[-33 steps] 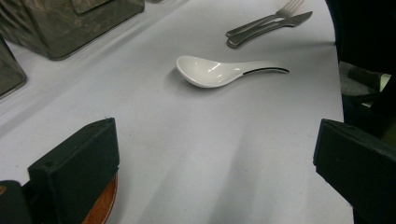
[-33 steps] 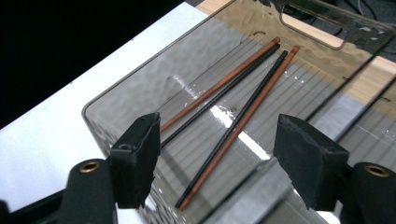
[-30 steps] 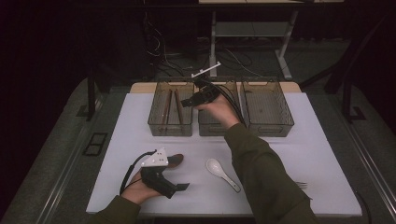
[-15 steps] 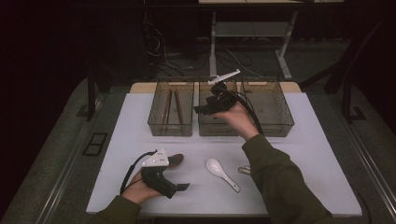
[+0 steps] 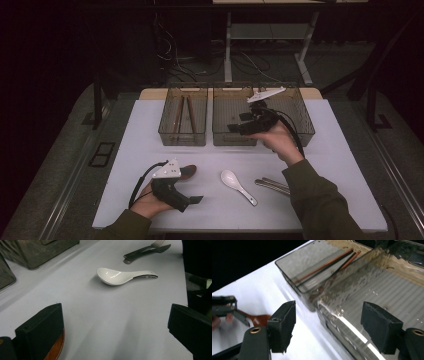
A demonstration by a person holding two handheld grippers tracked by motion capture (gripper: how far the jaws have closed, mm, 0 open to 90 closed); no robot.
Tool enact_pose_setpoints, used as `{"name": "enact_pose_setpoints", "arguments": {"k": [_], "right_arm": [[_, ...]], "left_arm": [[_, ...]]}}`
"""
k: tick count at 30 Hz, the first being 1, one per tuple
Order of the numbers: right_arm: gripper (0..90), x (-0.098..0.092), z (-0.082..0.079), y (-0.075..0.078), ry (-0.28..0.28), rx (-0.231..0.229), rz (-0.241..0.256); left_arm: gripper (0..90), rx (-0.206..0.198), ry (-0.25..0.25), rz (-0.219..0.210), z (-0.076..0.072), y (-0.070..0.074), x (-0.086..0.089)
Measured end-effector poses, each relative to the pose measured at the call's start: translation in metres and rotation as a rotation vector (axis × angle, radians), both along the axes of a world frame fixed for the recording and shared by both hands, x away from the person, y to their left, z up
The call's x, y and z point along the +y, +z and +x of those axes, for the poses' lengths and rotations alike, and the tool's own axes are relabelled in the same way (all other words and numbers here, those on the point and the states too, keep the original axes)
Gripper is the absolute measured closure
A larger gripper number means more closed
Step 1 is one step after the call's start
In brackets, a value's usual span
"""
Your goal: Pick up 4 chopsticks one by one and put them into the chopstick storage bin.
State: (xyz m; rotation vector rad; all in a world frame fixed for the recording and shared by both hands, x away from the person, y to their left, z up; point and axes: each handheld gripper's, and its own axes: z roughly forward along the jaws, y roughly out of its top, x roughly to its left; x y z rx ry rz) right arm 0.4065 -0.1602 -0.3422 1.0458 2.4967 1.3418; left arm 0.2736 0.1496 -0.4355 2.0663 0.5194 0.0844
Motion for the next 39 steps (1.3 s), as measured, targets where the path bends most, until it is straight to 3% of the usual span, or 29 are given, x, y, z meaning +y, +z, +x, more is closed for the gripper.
{"name": "enact_pose_setpoints", "arguments": {"k": [12,30,39], "right_arm": [[28.0,-0.044,-0.034,-0.013,-0.019,-0.018,0.015],[32.7,-0.097,-0.074,-0.034,-0.088,0.012,0.020],[39.2,-0.117,-0.091,-0.039,-0.083,0.027,0.002]], "left_arm": [[0.0,0.003,0.011,0.005,0.002,-0.001,0.000],[0.0,-0.004,0.008,0.006,0.001,0.000,0.000],[0.0,-0.003,0.012,0.007,0.001,0.000,0.001]]}}
